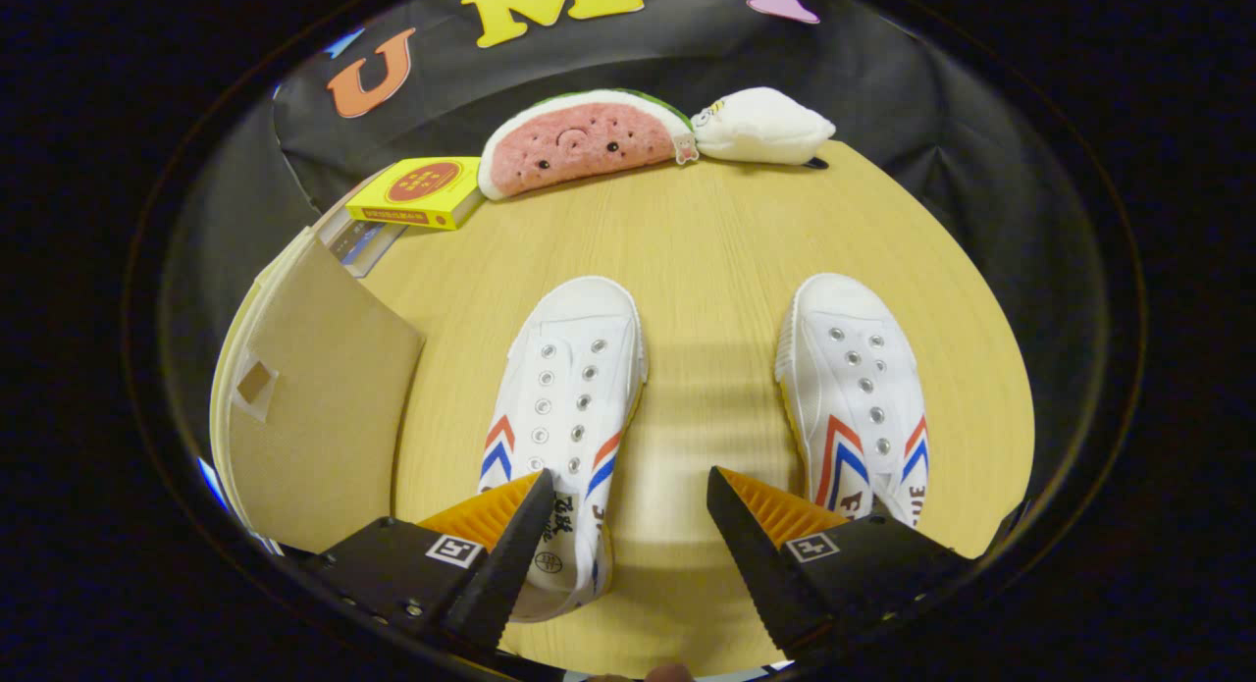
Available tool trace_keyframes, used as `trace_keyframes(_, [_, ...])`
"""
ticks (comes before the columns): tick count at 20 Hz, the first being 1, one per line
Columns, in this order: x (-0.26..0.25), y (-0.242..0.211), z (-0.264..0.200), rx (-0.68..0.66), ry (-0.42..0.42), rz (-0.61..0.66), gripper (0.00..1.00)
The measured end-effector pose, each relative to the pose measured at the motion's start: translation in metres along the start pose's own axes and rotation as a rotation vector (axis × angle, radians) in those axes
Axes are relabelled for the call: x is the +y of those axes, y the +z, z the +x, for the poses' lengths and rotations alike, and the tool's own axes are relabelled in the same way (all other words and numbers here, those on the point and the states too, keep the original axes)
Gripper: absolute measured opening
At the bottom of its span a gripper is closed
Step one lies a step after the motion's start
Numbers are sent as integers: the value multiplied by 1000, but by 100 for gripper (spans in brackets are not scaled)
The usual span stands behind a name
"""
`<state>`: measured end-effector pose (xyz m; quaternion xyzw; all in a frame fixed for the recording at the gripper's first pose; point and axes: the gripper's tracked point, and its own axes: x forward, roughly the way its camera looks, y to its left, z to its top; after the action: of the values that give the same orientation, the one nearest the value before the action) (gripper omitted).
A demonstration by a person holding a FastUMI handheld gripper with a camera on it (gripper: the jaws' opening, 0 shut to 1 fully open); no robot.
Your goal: Open the storage box then place both shoes into the box .Put the left shoe in first, then the right shoe, with the right side of both shoes facing outward in a uniform manner.
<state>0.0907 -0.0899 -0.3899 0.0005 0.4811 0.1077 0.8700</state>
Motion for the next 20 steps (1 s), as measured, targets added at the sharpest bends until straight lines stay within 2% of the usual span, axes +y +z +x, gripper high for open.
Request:
trace_keyframes(3, [6, 0, 7, 29, 44, 13, 94])
trace_keyframes(6, [16, 0, 9, 57, 101, 23, 60])
trace_keyframes(8, [24, -2, 8, 85, 142, 72, 37])
trace_keyframes(9, [21, 0, 1, 95, 144, 78, 23])
trace_keyframes(10, [23, 3, 10, 97, 140, 102, 14])
trace_keyframes(11, [22, -1, 5, 102, 145, 124, 12])
trace_keyframes(12, [23, -2, 4, 107, 150, 121, 2])
trace_keyframes(20, [41, 5, -36, 58, 195, 174, 2])
